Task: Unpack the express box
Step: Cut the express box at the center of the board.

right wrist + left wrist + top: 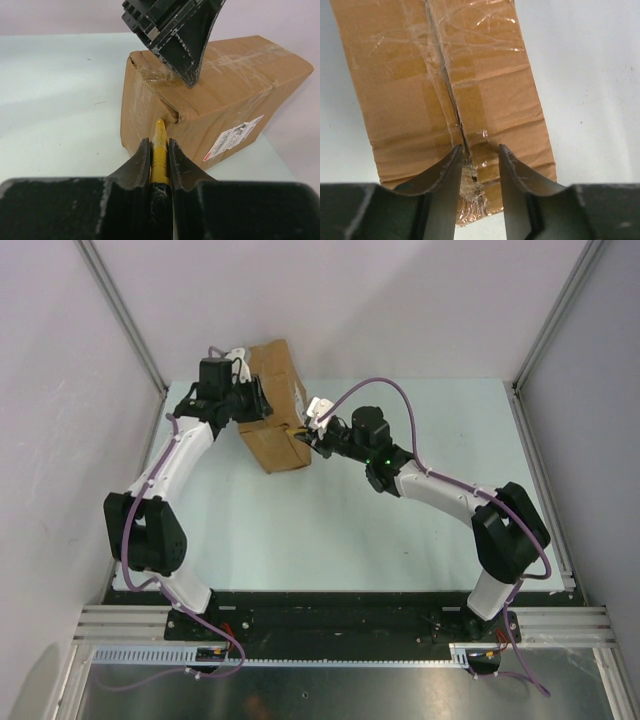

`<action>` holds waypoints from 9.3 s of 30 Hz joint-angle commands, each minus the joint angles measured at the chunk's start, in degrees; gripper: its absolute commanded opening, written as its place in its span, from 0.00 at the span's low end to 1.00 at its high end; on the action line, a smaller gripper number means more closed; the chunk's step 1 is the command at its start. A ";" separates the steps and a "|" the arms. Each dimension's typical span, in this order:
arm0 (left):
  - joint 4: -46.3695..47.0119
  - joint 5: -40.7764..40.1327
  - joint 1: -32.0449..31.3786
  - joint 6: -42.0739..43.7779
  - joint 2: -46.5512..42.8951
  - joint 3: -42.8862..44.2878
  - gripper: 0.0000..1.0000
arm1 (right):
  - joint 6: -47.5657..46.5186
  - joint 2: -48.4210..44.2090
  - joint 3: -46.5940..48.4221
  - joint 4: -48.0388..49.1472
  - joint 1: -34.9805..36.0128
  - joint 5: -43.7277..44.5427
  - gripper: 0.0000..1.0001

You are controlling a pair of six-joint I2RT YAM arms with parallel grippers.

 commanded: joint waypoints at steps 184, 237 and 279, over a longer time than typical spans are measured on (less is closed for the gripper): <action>12.67 -3.34 -0.44 22.24 3.29 -22.86 0.00 | -16.84 -3.62 7.07 -8.90 -18.80 0.12 0.00; 2.48 18.47 -5.80 7.46 2.31 9.04 0.18 | 57.46 -5.99 6.20 -9.78 -0.78 42.13 0.00; 6.70 -2.98 -8.70 11.86 6.62 8.87 0.20 | 63.70 -2.48 1.45 -1.16 7.92 56.46 0.00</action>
